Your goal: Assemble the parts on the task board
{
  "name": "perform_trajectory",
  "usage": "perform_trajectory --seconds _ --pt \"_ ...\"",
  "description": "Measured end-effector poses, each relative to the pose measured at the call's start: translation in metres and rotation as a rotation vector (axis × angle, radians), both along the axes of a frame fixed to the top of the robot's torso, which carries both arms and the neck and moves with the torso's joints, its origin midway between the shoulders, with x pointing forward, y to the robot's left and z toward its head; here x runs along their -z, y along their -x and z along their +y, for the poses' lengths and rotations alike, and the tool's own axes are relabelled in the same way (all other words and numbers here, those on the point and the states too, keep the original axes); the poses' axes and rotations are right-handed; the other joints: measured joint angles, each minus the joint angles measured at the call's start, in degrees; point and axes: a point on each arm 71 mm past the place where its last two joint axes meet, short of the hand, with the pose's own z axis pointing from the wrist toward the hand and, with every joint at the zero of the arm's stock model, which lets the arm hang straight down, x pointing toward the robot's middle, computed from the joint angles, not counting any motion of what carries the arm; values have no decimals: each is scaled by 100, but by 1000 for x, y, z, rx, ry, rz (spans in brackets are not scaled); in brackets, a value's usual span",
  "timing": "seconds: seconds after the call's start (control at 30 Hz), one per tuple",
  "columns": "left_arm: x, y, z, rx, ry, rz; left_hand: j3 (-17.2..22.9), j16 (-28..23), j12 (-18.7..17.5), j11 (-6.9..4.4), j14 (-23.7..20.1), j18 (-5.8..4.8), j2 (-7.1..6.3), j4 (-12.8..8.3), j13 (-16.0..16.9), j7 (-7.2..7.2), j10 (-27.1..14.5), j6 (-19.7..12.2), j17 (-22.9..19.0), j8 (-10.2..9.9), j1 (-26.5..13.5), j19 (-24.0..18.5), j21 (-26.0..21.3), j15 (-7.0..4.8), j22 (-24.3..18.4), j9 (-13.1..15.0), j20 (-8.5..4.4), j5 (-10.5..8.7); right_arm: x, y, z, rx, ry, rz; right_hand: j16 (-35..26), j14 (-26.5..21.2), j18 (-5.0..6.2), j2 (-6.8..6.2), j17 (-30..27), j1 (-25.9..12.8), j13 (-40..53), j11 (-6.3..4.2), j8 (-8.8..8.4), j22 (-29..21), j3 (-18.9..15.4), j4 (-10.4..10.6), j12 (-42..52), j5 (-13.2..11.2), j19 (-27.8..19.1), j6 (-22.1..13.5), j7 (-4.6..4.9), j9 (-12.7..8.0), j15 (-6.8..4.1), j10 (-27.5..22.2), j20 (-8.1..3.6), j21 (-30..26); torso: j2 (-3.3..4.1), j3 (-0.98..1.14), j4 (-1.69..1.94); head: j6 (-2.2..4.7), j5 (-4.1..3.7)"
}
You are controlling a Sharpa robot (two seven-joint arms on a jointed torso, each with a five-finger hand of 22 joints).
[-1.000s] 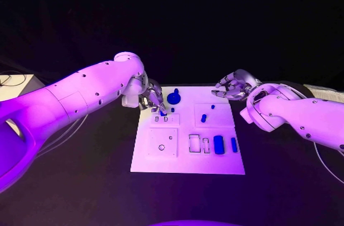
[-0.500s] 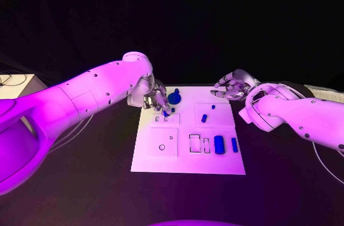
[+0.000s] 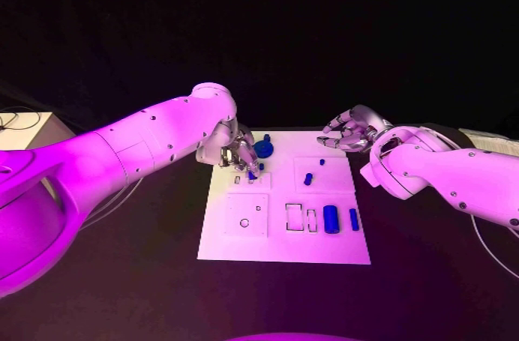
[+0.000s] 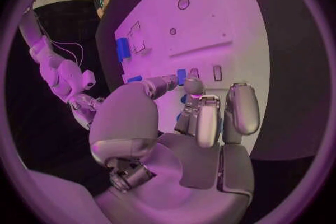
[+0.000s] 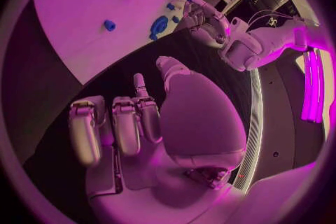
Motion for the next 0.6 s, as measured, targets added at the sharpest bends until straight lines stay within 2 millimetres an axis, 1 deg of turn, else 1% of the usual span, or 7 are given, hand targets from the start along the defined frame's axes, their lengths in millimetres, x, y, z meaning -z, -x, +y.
perform_trajectory --seconds 0.27,0.47,0.6 --pt "2 2 1 11 -18 3 -20 22 0 1 0 0 -8 -20 -66 -1 0 2 0 -39 -8 0 0 0 -16 9 0 2 0 0 -1 2 1 0 0 0 0 0 0 0 0 0 0 0 0 0 0 0 0 0 0 0 0 0 0 0 2 -1 7 -23 -16" --pt "2 3 1 16 -26 -1 -35 22 -21 1 0 0 -16 -35 -73 -3 0 3 0 -41 -16 0 0 0 -16 9 0 17 0 0 -1 2 2 0 0 0 0 0 0 0 -1 0 0 0 0 0 0 0 0 0 0 0 0 0 0 0 2 -1 7 -34 -12" --pt "2 3 0 21 -29 0 -35 22 -21 1 21 0 -16 -35 -81 -3 0 3 0 -54 -15 -1 0 -21 -16 9 0 37 0 0 -1 2 3 0 0 0 0 0 -1 0 -1 0 0 0 0 0 0 -1 0 0 0 0 0 0 0 0 2 -2 6 -41 -9"
